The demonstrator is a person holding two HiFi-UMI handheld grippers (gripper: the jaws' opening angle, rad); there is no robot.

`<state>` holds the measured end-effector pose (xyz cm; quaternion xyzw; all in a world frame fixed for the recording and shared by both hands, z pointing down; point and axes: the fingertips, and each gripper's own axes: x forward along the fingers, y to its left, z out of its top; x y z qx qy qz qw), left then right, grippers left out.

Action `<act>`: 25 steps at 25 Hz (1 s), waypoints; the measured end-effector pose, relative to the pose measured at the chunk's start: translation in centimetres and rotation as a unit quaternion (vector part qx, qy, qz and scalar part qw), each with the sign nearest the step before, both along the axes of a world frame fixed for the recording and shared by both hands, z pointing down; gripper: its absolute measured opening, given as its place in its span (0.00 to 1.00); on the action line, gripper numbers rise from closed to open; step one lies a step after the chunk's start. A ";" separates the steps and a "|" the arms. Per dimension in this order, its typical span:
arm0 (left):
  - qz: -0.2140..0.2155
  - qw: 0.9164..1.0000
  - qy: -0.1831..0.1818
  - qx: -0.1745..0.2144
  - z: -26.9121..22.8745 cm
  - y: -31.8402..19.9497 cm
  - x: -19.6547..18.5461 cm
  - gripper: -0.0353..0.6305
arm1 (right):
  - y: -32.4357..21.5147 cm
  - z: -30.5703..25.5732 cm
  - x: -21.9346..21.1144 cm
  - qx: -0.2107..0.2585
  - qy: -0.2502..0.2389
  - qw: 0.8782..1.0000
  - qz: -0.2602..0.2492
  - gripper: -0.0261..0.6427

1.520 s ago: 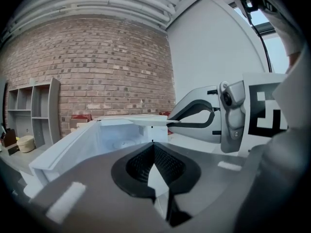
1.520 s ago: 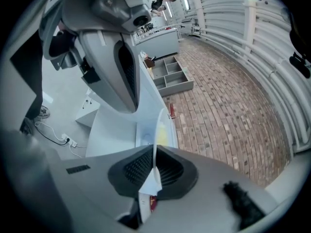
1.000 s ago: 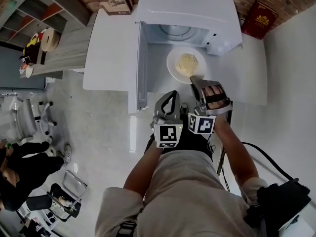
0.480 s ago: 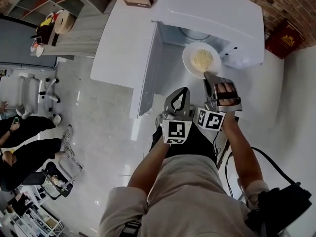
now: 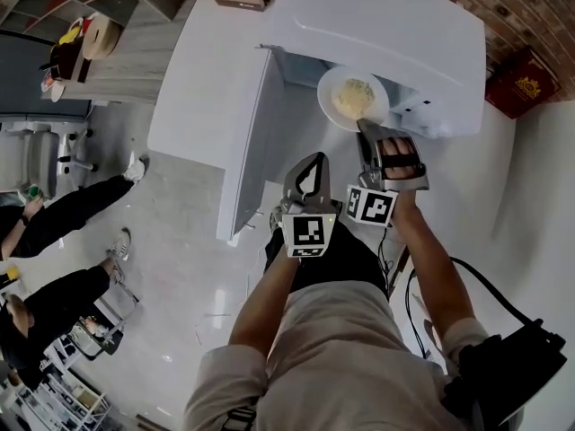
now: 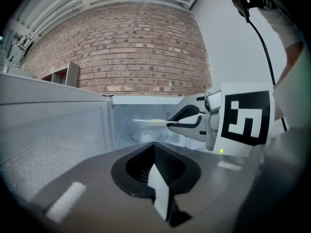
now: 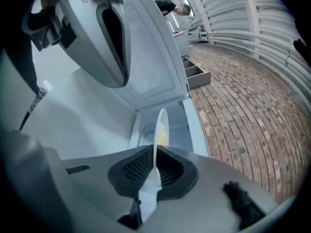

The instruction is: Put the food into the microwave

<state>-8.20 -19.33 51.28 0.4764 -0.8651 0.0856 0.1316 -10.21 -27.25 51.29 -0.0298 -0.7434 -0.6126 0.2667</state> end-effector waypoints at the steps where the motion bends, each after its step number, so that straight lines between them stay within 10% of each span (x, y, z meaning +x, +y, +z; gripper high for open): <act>1: -0.002 1.000 0.001 -0.001 0.3 -0.2 -0.4 0.06 | -0.2 0.2 -0.5 0.000 0.002 1.000 -0.001 0.07; 25: -0.025 0.999 0.032 -0.031 5.0 -2.0 -6.8 0.06 | -5.9 6.6 -10.0 0.002 0.056 0.998 0.019 0.07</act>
